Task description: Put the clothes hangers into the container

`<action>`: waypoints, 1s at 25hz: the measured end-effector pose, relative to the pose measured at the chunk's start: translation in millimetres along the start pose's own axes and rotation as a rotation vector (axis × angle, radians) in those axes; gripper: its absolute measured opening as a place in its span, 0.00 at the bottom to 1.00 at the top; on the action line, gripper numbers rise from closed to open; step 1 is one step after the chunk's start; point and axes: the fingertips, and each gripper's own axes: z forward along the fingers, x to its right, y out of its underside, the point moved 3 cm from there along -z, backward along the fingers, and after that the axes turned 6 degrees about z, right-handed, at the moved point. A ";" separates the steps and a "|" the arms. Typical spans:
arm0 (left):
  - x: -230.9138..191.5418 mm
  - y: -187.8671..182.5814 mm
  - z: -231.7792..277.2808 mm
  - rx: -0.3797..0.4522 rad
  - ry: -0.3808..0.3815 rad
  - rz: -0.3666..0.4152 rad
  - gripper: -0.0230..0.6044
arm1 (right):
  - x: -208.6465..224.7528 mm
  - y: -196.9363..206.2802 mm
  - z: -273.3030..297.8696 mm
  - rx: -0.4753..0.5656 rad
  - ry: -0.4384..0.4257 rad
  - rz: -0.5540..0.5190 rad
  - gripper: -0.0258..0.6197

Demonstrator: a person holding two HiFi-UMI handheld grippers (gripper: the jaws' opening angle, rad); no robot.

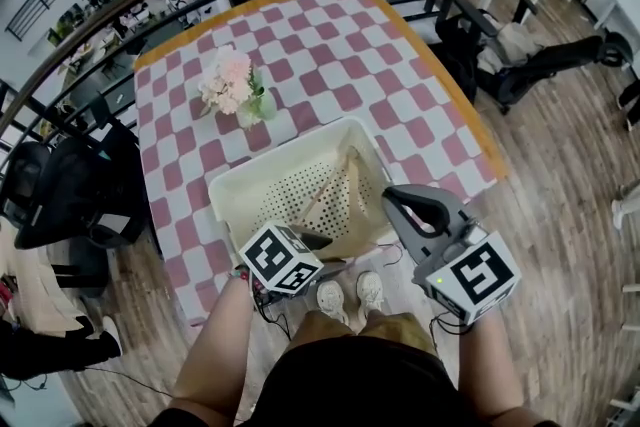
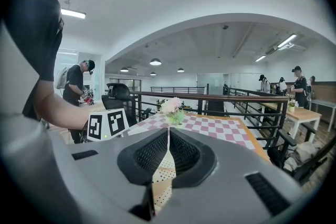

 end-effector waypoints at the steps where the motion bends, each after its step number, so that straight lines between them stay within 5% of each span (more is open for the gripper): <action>1: 0.8 -0.1 -0.6 0.001 0.001 0.003 0.38 | -0.1 -0.1 0.0 -0.004 0.003 0.000 0.09; 25: 10.6 0.2 -21.5 0.053 -0.096 0.005 0.39 | -15.9 -2.7 -1.6 0.012 -0.056 -0.028 0.09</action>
